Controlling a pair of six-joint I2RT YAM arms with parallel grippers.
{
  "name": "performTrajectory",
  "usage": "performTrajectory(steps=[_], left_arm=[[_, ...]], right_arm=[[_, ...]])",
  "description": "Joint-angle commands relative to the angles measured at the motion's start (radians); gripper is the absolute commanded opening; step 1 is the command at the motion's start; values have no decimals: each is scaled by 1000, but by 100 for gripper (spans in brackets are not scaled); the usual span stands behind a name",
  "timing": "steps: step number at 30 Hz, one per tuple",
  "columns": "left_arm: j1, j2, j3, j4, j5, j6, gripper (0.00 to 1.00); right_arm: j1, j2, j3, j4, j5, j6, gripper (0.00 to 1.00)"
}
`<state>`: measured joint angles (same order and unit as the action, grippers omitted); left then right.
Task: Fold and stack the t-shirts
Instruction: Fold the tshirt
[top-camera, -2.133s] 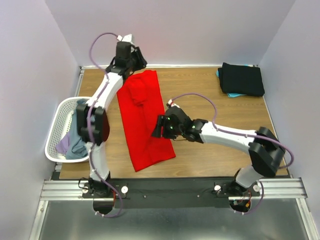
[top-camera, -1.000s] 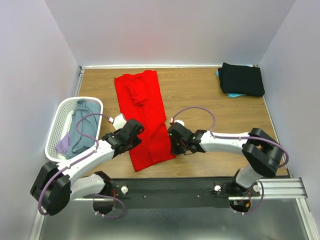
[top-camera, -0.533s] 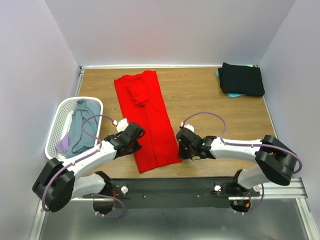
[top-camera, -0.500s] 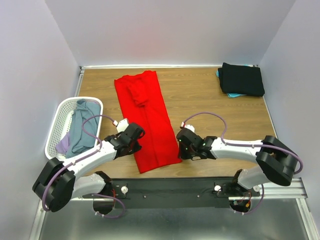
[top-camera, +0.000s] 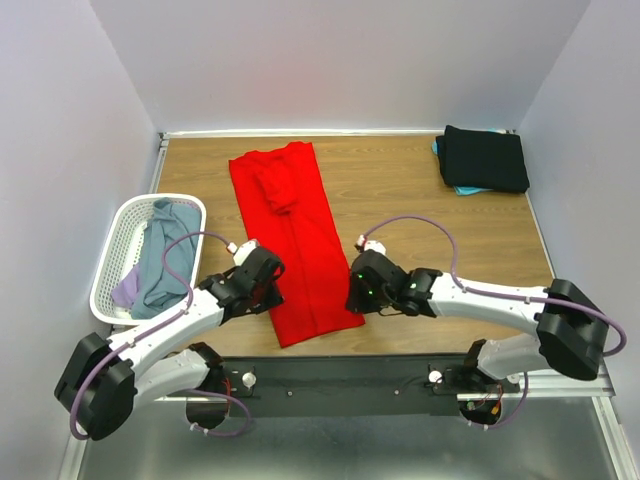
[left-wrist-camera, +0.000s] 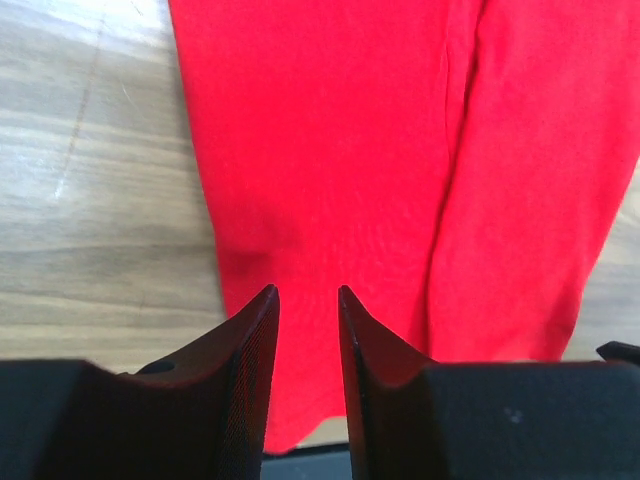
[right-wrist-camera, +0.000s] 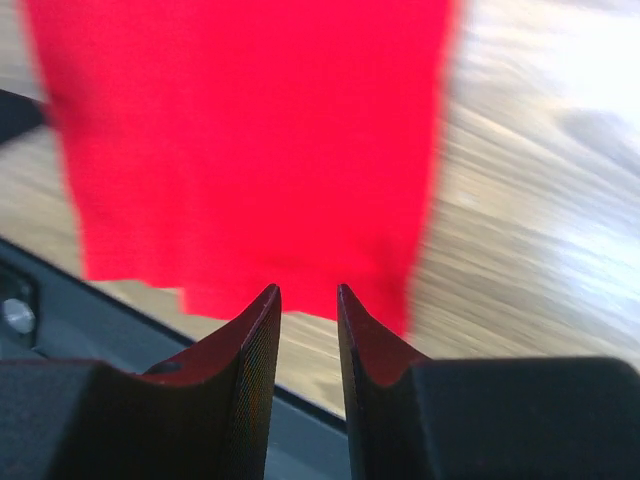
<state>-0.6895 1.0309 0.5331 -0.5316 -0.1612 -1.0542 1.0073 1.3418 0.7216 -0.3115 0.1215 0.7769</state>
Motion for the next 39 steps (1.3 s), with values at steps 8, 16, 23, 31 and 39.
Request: performTrajectory(steps=[8,16,23,31,39], left_arm=[[-4,-43,105,-148,31,48,37],[8,-46,159,-169,-24,48,38],[16,-60,133,-137,-5,46,38],[16,-40,48,-65,61,36,38],[15,-20,21,-31,87,40,38]], right_arm=[[215,250,274,-31,127,-90,35],[298,385,357,-57,167,-96,34],[330,404,384,-139,274,-65,34],[343,395,388,-167,294,-62,35],[358,442,394,-172,270,-59,35]])
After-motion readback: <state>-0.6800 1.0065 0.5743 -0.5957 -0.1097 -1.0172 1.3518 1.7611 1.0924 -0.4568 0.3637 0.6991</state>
